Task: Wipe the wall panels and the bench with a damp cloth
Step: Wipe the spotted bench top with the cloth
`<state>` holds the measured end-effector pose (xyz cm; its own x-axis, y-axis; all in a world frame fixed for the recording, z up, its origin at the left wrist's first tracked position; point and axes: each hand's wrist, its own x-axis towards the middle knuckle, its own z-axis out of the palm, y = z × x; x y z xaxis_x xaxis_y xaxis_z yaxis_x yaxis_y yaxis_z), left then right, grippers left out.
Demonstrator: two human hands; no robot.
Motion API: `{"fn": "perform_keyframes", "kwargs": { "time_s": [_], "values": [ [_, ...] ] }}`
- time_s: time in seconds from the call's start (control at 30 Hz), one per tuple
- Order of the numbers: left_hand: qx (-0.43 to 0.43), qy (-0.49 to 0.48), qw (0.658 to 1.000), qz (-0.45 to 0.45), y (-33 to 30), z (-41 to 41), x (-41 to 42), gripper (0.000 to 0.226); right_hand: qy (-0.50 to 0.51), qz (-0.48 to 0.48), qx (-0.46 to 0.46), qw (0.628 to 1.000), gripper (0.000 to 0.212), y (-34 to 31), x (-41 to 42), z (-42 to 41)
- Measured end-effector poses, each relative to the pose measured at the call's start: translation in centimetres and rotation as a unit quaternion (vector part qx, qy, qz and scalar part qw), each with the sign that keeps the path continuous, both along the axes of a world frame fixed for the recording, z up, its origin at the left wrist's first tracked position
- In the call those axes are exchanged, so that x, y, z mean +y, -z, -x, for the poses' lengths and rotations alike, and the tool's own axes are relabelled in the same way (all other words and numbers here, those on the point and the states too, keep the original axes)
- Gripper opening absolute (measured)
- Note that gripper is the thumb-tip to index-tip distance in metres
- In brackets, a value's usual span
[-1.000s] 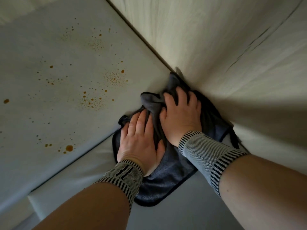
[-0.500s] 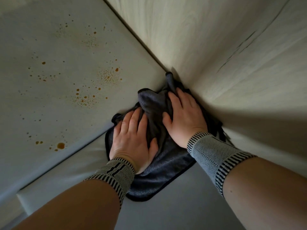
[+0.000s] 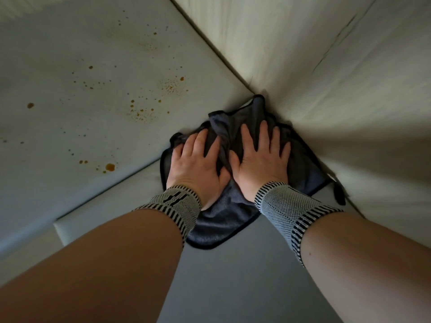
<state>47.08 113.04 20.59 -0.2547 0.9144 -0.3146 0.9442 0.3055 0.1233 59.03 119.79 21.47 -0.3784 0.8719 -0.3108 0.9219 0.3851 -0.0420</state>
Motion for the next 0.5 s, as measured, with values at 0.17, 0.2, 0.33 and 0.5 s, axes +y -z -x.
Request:
{"fn": "perform_keyframes", "kwargs": {
  "time_s": [0.17,0.2,0.33,0.5],
  "values": [
    [0.001,-0.052,0.998,0.029,-0.9,1.7,-4.1,0.081,-0.060,-0.001,0.008,0.998,0.067,-0.2,-3.3,1.2],
    [0.002,-0.062,0.997,0.034,-1.0,2.1,-5.0,0.081,-0.072,0.003,0.009,0.997,0.067,-0.3,-4.0,1.6],
    [0.019,-0.106,0.994,0.033,-1.3,4.1,-9.2,0.080,-0.115,0.019,0.023,0.993,0.066,-0.4,-7.6,3.7],
    [0.022,-0.211,0.977,0.021,-1.2,5.3,-14.0,0.078,-0.153,0.033,0.023,0.987,0.067,-0.3,-11.6,6.3]
  ]
}}
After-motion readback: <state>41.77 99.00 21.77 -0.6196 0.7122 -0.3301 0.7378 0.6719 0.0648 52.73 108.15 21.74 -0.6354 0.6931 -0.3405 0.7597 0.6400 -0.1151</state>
